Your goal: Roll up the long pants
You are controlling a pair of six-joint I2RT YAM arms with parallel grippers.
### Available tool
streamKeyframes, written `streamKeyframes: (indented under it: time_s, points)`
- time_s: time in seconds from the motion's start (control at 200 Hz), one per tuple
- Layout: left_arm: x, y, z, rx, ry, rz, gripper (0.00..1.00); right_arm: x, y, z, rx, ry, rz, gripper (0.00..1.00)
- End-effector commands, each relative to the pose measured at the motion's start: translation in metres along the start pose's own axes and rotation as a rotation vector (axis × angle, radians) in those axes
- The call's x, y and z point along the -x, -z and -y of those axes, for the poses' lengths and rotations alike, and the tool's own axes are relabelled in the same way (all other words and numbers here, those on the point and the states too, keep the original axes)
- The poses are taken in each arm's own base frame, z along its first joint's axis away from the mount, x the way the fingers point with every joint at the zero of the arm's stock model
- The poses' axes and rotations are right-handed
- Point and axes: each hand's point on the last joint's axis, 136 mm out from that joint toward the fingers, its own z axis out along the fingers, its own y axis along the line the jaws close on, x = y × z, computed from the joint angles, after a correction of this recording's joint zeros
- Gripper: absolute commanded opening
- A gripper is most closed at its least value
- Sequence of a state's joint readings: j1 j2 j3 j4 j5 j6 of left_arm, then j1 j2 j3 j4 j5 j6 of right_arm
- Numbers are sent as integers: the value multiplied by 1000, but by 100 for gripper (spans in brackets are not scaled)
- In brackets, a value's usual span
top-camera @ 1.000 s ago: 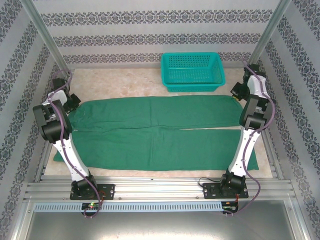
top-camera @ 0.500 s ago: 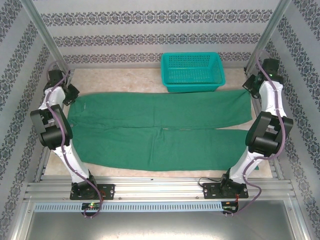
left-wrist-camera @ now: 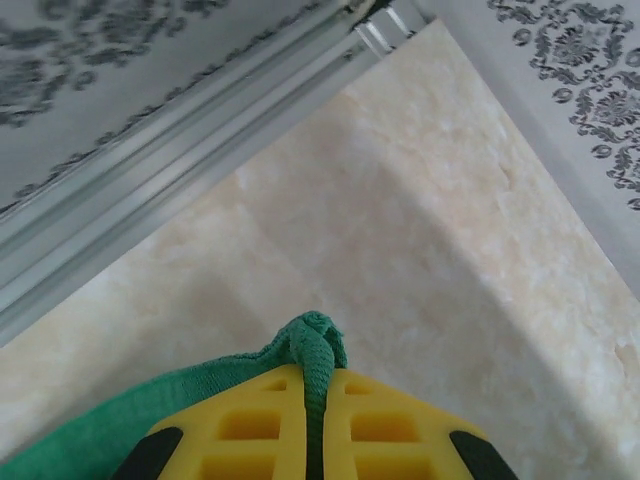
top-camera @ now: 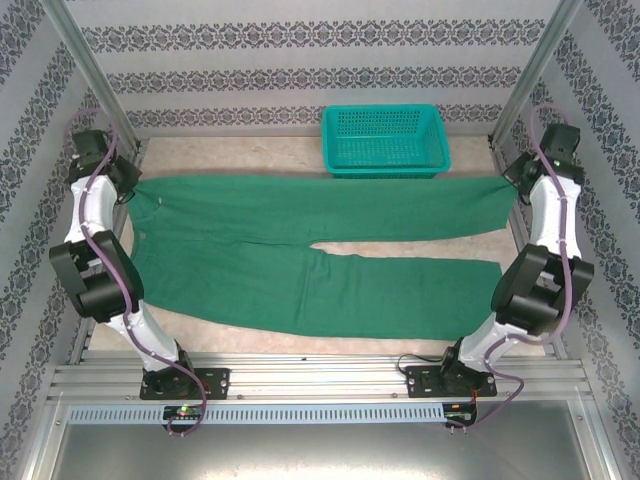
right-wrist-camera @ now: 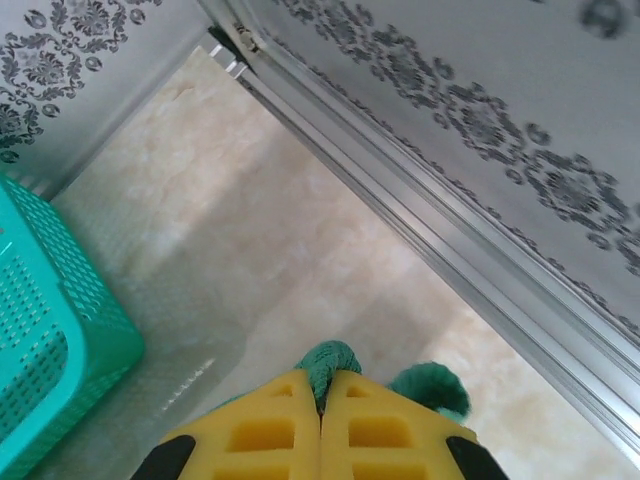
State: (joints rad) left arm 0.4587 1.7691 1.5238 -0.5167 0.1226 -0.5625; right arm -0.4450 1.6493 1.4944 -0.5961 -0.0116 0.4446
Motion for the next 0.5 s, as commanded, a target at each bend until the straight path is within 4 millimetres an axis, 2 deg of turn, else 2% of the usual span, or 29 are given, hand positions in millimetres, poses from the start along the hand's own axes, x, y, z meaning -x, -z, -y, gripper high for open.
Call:
streamKeyframes:
  time_s: [0.0,0.105,0.205,0.315,0.435,0.495]
  points:
    - [23,30,-39,64,93,127,0,22,27,30,-63,-77,173,0]
    - [18,51,-67,99,155,178,0,8,39,55,-91,-144,207,0]
    - [2,63,-95,147,228,198,0,-10,48,78,-125,-219,241,0]
    - [-22,72,-125,226,280,193,0,-40,53,107,-188,-302,262,0]
    - [-53,94,-174,407,381,232,0,-75,57,135,-262,-387,272,0]
    - [-68,106,-198,472,451,274,0,-99,60,153,-304,-450,280,0]
